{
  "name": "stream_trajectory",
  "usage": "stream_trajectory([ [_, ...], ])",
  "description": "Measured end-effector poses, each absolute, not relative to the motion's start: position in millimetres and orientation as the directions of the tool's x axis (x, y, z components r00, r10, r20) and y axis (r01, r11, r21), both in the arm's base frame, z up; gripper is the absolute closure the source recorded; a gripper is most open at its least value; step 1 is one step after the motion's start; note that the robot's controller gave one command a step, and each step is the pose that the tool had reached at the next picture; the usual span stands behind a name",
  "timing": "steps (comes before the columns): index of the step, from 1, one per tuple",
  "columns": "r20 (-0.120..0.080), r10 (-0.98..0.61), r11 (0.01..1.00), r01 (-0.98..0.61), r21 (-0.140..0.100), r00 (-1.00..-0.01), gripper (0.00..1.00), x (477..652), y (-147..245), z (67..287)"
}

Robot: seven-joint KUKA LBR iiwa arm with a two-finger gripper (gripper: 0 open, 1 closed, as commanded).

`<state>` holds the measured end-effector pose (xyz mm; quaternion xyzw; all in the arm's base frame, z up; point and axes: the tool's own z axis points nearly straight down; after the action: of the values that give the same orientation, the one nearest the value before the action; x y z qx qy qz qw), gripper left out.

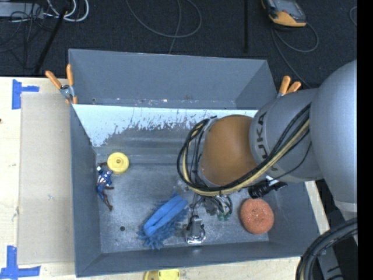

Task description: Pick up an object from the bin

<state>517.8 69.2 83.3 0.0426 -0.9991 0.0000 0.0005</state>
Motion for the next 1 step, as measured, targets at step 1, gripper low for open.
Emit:
stream_trajectory([
  [1,0.000,-0.158,0.987,-0.158,-0.001,-0.987,0.00,520.1,117.1,72.8],
])
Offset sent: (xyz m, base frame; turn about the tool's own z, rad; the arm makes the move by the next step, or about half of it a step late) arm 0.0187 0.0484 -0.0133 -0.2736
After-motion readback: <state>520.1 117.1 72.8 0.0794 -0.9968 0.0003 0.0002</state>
